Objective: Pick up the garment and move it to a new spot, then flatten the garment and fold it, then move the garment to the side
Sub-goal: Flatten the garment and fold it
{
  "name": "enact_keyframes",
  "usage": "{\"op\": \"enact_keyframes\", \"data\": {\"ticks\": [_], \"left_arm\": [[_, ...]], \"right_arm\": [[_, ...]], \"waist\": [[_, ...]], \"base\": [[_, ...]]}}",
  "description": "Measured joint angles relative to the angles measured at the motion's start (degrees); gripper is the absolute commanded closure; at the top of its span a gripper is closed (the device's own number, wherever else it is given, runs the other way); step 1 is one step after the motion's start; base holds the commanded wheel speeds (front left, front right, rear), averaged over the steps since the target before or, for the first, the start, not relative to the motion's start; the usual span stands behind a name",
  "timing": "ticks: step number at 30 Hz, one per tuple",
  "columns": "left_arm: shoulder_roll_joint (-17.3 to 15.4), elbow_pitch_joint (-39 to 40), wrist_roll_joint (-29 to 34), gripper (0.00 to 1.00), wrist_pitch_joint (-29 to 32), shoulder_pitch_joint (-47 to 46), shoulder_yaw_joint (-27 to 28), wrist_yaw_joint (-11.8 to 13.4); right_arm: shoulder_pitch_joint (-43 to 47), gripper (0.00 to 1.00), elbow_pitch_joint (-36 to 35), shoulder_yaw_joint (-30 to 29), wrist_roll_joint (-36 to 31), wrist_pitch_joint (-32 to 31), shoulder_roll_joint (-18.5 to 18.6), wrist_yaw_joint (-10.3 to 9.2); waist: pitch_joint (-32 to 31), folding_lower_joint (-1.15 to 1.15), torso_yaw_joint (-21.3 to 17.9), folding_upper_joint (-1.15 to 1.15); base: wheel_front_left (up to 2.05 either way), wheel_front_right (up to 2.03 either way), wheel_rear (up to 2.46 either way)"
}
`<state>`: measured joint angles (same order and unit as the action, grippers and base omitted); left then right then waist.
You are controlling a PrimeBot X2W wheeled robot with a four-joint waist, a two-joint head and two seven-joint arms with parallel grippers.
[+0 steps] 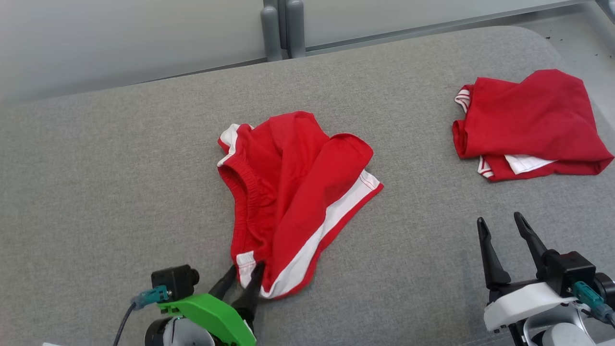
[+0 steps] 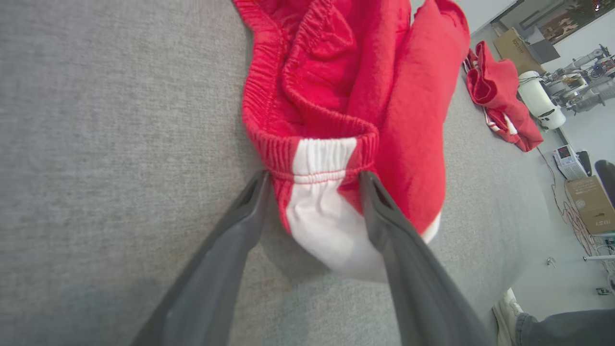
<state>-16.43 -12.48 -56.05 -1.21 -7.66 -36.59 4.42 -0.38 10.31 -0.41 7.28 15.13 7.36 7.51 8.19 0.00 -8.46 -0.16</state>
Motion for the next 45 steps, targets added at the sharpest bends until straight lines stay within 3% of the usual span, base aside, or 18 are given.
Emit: {"op": "enact_keyframes", "data": {"ticks": [1, 6, 10, 17, 21, 22, 23, 24, 25, 26, 32, 36, 38, 43, 45], "left_arm": [[0.4, -1.0, 0.0, 1.0, -0.7, -0.5, 0.6, 0.3], [2.7, -4.3, -0.6, 1.0, -6.9, -1.8, 4.6, 1.3], [4.4, -2.8, -3.6, 1.0, -12.0, -0.4, 11.6, 3.5], [9.0, 1.0, -4.1, 1.0, -13.7, 6.6, 24.3, 9.2], [10.9, 0.8, -1.0, 1.0, -13.8, 8.3, 26.2, 9.7], [11.5, 0.3, -0.2, 0.89, -13.8, 8.6, 26.2, 9.7], [12.1, -0.4, 0.2, 0.63, -13.8, 8.8, 26.1, 9.6], [12.3, -1.1, 1.1, 0.51, -13.8, 8.9, 25.8, 9.6], [12.5, -1.6, 2.2, 0.05, -13.8, 9.0, 25.8, 9.5], [12.7, -2.2, 2.7, 0.0, -13.8, 9.0, 26.0, 9.5], [13.3, -1.3, 8.1, 0.0, -13.8, 9.0, 30.1, 9.2], [13.2, 1.4, 14.8, 0.0, -13.8, 9.5, 31.7, 7.3], [11.3, 3.6, 20.5, 0.0, -13.8, 10.7, 31.2, 5.5], [7.0, 6.9, 28.2, 0.0, -13.8, 11.3, 29.0, 1.7], [5.0, 7.1, 30.9, 0.0, -13.8, 11.8, 29.2, 1.5]], "right_arm": [[0.0, 0.0, 0.0, 0.1, 0.0, 0.0, 0.1, -0.01], [-0.2, 0.0, 0.2, 0.1, 0.0, 0.0, 0.3, 0.0], [0.2, 0.0, 0.1, -0.4, 0.0, 0.0, 0.5, -0.01], [1.1, 0.0, 0.1, -0.2, 0.0, 0.0, 0.5, -0.01], [1.0, 0.0, 0.1, 0.4, 0.0, 0.0, 0.5, -0.01], [1.0, 0.0, 0.2, 0.5, 0.0, 0.0, 0.5, -0.01], [0.9, 0.0, 0.2, 0.7, 0.0, 0.0, 0.5, -0.01], [0.8, 0.0, 0.3, 0.7, 0.0, 0.0, 0.5, -0.01], [0.8, 0.0, 0.3, 0.7, 0.0, 0.0, 0.5, 0.0], [0.7, 0.0, 0.4, 0.7, 0.0, 0.0, 0.5, 0.0], [0.6, 0.0, -0.1, 0.4, 0.0, 0.0, 0.8, -0.01], [0.1, 0.0, -1.7, -0.2, 0.0, 0.0, 1.8, -0.01], [0.0, 0.0, -3.2, -0.5, -0.3, 0.0, 2.6, 0.0], [0.2, 0.0, -5.8, -2.4, -1.1, 0.0, 3.5, -0.01], [0.2, 0.0, -6.5, -2.1, -1.9, 0.0, 3.6, -0.01]], "waist": [[0.0, 0.0, -0.1, 0.0], [-0.2, 0.0, -0.4, 0.0], [-0.5, 0.0, -0.1, 0.0], [-1.0, 0.0, 1.8, 0.0], [-1.0, 0.0, 2.8, 0.0], [-1.0, 0.0, 3.1, 0.0], [-1.1, 0.0, 3.4, 0.0], [-1.1, 0.0, 3.6, 0.0], [-1.1, 0.0, 3.8, 0.0], [-1.1, 0.0, 4.1, 0.0], [-1.3, 0.0, 5.1, 0.0], [-1.5, 0.0, 5.6, 0.0], [-1.6, 0.0, 6.2, 0.0], [-2.1, 0.0, 7.8, 0.0], [-2.4, 0.0, 8.3, 0.0]], "base": [[0.0, 0.0, 0.0], [0.0, 0.0, 0.0], [0.0, 0.0, 0.0], [0.0, 0.0, 0.0], [0.0, 0.0, 0.0], [0.0, 0.0, 0.0], [0.0, 0.0, 0.0], [0.0, 0.0, 0.0], [0.0, 0.0, 0.0], [0.0, 0.0, 0.0], [0.0, 0.0, 0.0], [0.0, 0.0, 0.0], [0.0, 0.0, 0.0], [0.0, 0.0, 0.0], [0.0, 0.0, 0.0]]}}
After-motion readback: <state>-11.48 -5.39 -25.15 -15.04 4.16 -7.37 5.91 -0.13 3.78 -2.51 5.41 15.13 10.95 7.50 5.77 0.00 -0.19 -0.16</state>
